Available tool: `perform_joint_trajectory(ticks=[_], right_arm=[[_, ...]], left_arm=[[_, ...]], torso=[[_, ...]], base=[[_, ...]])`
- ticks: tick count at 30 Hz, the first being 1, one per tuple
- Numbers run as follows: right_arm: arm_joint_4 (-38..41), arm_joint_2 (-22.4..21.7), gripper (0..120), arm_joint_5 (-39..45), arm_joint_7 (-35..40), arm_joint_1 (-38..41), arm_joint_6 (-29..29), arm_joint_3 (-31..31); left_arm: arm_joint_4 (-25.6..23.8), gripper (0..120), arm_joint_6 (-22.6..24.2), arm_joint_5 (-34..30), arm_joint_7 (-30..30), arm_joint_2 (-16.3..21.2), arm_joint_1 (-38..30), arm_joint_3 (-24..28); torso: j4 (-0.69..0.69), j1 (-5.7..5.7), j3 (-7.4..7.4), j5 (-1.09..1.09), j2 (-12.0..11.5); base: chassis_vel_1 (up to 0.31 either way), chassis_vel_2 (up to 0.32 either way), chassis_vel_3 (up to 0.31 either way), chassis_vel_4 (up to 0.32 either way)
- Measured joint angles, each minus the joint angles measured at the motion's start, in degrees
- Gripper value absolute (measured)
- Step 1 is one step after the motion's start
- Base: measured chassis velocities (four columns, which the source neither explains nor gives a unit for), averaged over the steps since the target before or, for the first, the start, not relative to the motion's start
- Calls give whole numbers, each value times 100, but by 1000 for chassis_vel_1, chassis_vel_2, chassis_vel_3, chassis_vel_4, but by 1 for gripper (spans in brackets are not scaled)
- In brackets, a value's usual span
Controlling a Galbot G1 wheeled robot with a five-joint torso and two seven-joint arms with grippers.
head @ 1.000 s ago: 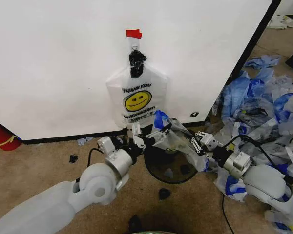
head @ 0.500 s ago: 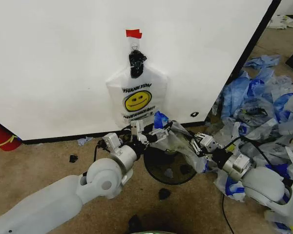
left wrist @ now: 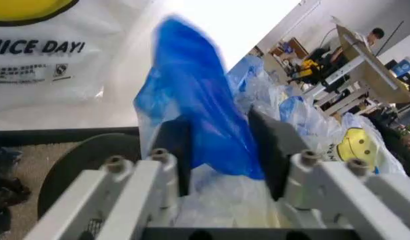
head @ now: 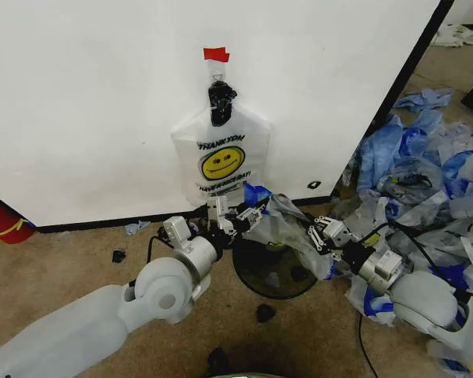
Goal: Pick up the garbage bag from the wall and place it over the trash bin.
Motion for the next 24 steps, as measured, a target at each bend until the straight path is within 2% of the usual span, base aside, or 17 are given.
perform_joint_trajectory(ticks=[2,4,8,24], right_arm=[[-18,19,1,-4,8,-1,14,8],[-22,22,1,-5,8,-3,19,11],[-58,88,1,-9,22,-105,154,125],[-173,328,1,108,59,-416,394,500]], left_arm=[[-8,23,2,0,-17,6,-1,0],[-11,22,2,0,-20,10,-1,0],[-56,1,2,-1,-36,169,42,-30],[162,0,59,-74,-2,587,186,-395]], torso=[[0,0,0,0,0],[0,0,0,0,0],[0,0,0,0,0],[0,0,0,0,0]], base=[[0,0,0,0],[0,0,0,0],[0,0,0,0],[0,0,0,0]])
